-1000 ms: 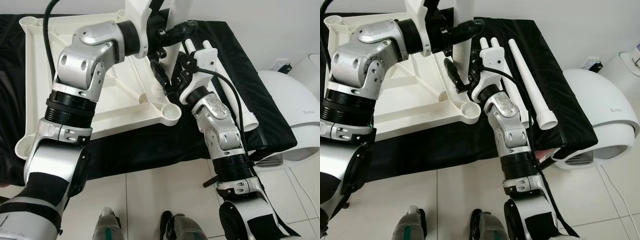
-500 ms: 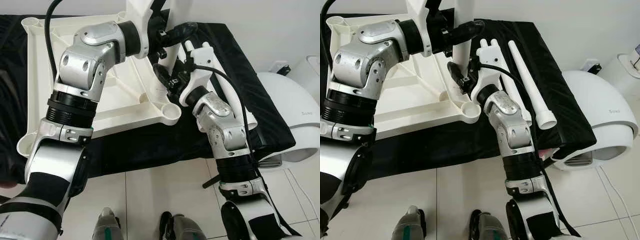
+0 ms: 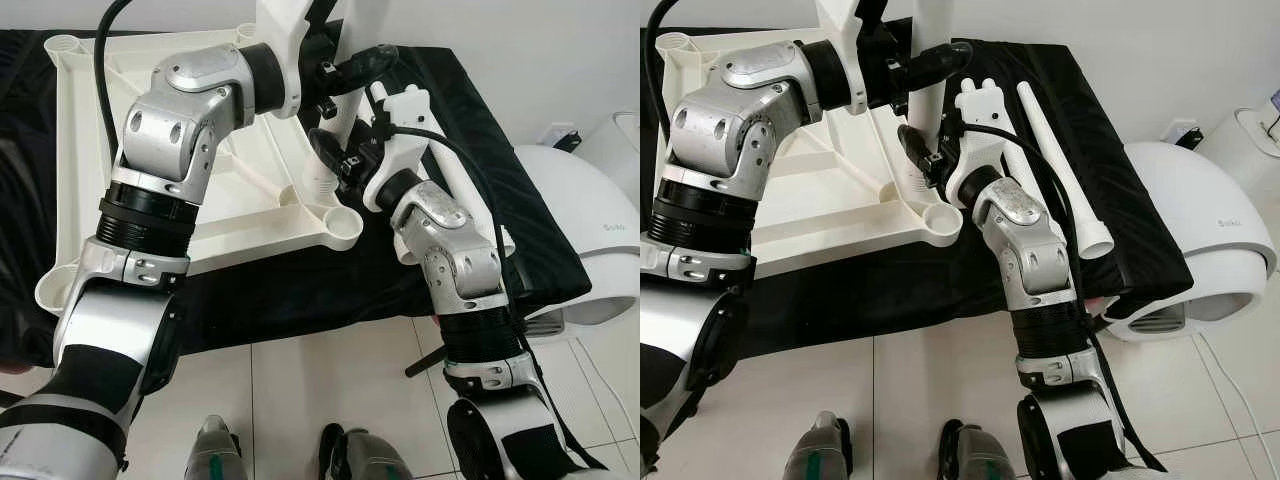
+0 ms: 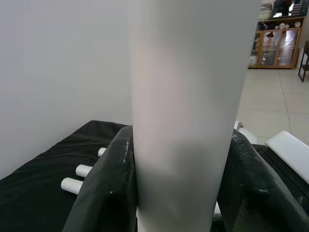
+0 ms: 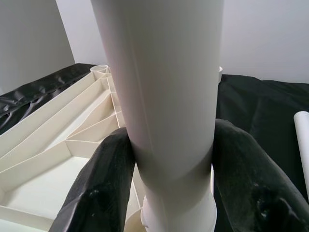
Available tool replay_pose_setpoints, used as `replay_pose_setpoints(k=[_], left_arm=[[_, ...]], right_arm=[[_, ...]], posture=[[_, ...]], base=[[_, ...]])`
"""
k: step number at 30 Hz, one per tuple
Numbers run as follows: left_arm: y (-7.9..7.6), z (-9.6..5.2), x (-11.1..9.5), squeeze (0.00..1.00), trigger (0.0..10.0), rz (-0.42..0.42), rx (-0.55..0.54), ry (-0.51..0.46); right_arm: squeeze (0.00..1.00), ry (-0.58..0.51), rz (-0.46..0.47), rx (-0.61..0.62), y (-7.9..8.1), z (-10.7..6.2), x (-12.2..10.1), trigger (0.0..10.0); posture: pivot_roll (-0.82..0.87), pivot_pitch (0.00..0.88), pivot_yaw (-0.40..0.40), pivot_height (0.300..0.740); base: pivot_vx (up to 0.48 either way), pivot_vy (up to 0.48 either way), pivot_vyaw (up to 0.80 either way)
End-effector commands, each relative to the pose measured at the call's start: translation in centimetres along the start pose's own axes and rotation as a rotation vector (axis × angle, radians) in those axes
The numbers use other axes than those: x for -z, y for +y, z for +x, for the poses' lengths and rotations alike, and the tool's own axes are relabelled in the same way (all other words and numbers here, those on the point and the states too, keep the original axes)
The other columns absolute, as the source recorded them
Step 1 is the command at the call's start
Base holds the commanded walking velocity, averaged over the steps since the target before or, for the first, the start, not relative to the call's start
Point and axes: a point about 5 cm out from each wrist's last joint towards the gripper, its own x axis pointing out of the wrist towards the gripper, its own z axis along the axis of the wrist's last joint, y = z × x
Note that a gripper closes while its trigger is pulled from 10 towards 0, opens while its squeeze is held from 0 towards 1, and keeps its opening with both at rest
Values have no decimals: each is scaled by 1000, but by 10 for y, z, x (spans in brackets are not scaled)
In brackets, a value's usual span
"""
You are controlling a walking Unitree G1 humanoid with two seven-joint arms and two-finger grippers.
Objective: Building children table
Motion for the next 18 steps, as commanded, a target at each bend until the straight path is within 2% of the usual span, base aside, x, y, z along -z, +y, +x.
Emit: replay_pose_setpoints(k=[1,12,13,14,15,18], left_arm=[[1,3,-12,0,10000,39,-68,-45],[0,3,-13,0,10000,43,-66,-50],[0,3,-13,0,10000,43,-65,-51],[0,3,-13,0,10000,43,-65,-51],[0,3,-14,0,10000,43,-63,-53],[0,3,-14,0,10000,44,-62,-52]], right_arm=[[0,21,-4,7,-3,1,4,10000],[0,24,-8,16,-7,3,5,10000],[0,22,-4,19,-8,4,5,4078],[0,22,-4,19,-8,4,5,4078],[0,16,0,24,-9,4,5,0],[0,13,3,23,-10,5,5,0]], posture=[[94,133,-73,740],[93,130,-71,740],[93,130,-70,740],[93,130,-70,740],[93,131,-70,740],[96,131,-68,740]], base=[[0,0,0],[0,0,0],[0,0,0],[0,0,0],[0,0,0],[0,0,0]])
